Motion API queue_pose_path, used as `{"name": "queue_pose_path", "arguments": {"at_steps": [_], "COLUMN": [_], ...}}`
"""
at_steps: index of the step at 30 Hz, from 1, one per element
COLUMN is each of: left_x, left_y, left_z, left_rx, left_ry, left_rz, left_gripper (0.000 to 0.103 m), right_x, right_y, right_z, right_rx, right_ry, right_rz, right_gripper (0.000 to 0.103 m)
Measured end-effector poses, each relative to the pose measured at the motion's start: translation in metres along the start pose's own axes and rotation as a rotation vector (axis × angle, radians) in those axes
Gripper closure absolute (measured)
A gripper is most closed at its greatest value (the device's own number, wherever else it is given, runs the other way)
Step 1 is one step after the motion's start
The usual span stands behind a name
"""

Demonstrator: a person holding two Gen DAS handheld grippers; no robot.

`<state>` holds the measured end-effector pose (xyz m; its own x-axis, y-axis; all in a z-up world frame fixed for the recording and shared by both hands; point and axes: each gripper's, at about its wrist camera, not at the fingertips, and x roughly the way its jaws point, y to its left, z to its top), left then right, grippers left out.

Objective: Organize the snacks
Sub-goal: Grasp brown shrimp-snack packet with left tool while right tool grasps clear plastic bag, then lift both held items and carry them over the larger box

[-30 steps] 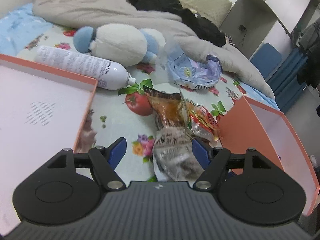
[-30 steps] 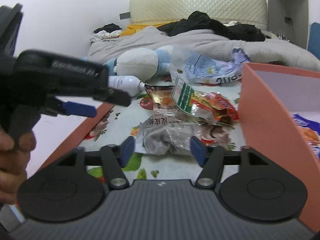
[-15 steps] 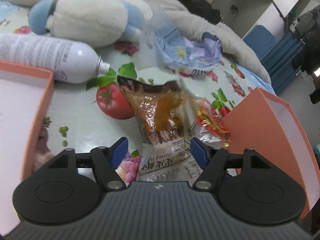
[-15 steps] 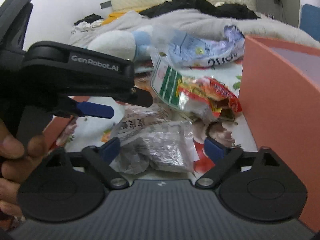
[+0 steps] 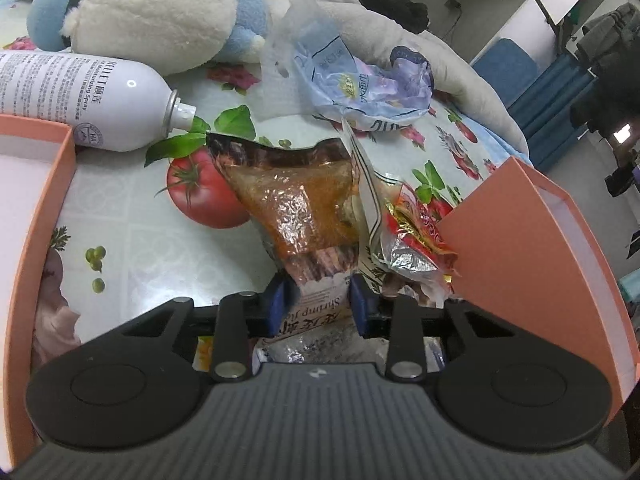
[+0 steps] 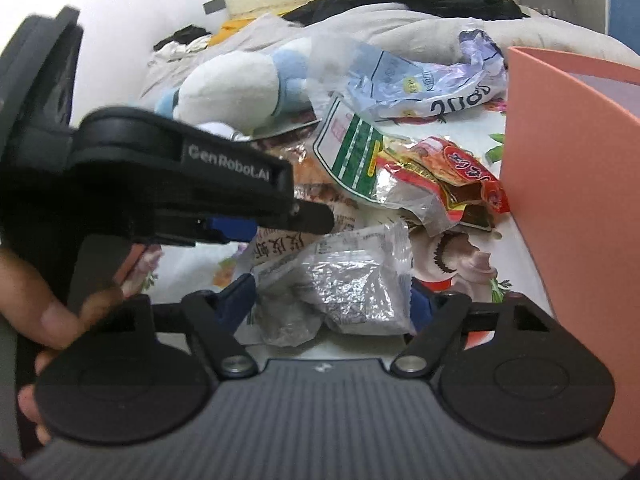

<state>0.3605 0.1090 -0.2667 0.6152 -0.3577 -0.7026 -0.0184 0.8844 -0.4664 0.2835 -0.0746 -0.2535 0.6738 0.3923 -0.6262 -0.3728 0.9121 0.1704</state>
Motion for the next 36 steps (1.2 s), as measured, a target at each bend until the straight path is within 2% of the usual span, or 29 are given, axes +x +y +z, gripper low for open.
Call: {"name": "queue_pose_path", "arguments": {"at_steps": [4, 11, 21, 24, 30, 36], "left_x": [-0.004, -0.029, -0.088, -0.112, -0.148, -0.180], "left_y": [-0.001, -0.004, -0.014, -0.013, -0.032, -0.043], "left_z": [0.001, -0.015, -0.063, -0.083, -0.121, -0.148], "left_rx": [-0.005, -0.028, -0.027, -0.067, 0.021, -0.001], "left_ry": [-0.001, -0.016, -0.029, -0.037, -0.042, -0.057], "left_rz": [0.004, 0.058, 0.135, 0.134, 0.205, 0.213], "left_gripper": [0.067, 0.068, 0.068, 0.068, 0.068, 0.068], "right_x": [-0.008, -0.034, -0.071, -0.082, -0.113, -0.140], "right_y": [-0.006, -0.014, -0.011, -0.010, -0.010, -0.020], "right_z": [0.002, -0.005, -0.020, -0.025, -0.039, -0.049], "right_rx": [-0.005, -0.026, -0.041, -0.034, -0.044, -0.008], "right_ry": [-0.014, 0.003, 0.045, 0.044, 0.047, 0.042], "right_rz": [-0.024, -0.050, -0.044, -0.038, -0.014, 0.001], "right_gripper": [0.027, 0.028, 0.032, 0.035, 0.037, 0.039]}}
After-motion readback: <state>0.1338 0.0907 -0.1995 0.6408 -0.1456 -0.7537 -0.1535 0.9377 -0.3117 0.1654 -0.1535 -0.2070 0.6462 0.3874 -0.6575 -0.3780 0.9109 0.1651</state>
